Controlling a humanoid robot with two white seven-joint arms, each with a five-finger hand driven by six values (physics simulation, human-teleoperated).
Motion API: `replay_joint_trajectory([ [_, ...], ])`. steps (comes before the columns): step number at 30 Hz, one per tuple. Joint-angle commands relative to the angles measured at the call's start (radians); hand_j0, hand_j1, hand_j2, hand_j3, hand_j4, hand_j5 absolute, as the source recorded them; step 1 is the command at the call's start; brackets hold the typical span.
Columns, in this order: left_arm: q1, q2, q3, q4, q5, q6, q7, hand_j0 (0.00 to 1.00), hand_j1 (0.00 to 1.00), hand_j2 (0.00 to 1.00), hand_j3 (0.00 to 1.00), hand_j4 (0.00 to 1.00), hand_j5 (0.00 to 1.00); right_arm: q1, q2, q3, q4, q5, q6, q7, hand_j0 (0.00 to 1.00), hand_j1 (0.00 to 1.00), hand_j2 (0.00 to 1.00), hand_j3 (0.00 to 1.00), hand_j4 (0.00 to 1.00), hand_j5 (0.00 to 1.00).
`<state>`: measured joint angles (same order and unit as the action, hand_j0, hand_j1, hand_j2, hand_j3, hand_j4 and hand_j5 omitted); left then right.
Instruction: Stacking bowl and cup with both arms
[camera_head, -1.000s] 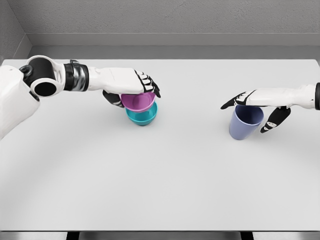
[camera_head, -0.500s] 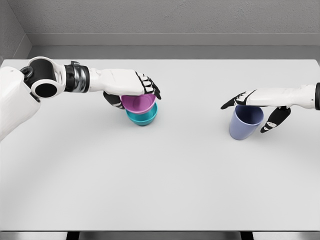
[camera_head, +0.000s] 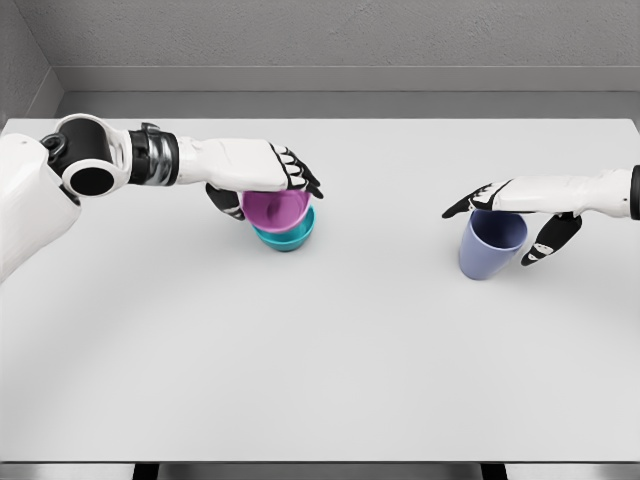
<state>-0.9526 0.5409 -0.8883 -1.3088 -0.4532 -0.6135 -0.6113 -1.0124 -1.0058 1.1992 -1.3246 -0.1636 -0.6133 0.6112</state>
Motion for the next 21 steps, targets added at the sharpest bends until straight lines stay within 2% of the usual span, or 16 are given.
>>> replay_joint_trajectory([
  [1, 0.0, 0.001, 0.002, 0.0, 0.005, 0.003, 0.0, 1.0, 1.0, 1.0, 1.0, 1.0, 1.0, 0.0, 0.0, -0.001, -0.001, -0.007, 0.002, 0.0, 1.0, 1.0, 1.0, 1.0, 1.0, 1.0],
  [8, -0.002, 0.002, 0.006, 0.0, 0.01, 0.003, 0.0, 1.0, 1.0, 1.0, 1.0, 1.0, 1.0, 0.0, 0.0, -0.001, -0.001, -0.007, 0.002, 0.0, 1.0, 1.0, 1.0, 1.0, 1.0, 1.0],
  [12, -0.005, 0.027, 0.043, -0.02, 0.048, 0.003, 0.0, 1.0, 1.0, 1.0, 1.0, 1.0, 1.0, 0.0, -0.002, -0.003, -0.001, -0.007, 0.002, 0.0, 1.0, 1.0, 1.0, 1.0, 1.0, 1.0],
  [13, 0.003, 0.077, 0.094, -0.053, 0.065, 0.003, 0.0, 1.0, 1.0, 1.0, 1.0, 1.0, 1.0, 0.0, 0.0, -0.003, -0.001, -0.007, 0.002, 0.0, 1.0, 1.0, 1.0, 1.0, 1.0, 1.0],
  [16, 0.026, 0.227, 0.101, -0.112, 0.168, 0.003, 0.0, 1.0, 1.0, 1.0, 1.0, 1.0, 1.0, 0.0, 0.0, -0.003, -0.001, -0.005, 0.004, 0.0, 1.0, 1.0, 1.0, 1.0, 1.0, 1.0],
  [17, 0.066, 0.289, 0.109, -0.132, 0.191, 0.003, 0.0, 1.0, 1.0, 1.0, 1.0, 1.0, 1.0, -0.002, 0.0, -0.003, -0.001, -0.005, 0.004, 0.0, 1.0, 1.0, 1.0, 1.0, 1.0, 1.0],
  [21, 0.147, 0.419, 0.138, -0.159, 0.206, 0.003, 0.0, 1.0, 1.0, 1.0, 1.0, 1.0, 1.0, 0.0, 0.001, -0.001, -0.001, -0.004, 0.015, 0.0, 1.0, 1.0, 1.0, 1.0, 1.0, 1.0],
])
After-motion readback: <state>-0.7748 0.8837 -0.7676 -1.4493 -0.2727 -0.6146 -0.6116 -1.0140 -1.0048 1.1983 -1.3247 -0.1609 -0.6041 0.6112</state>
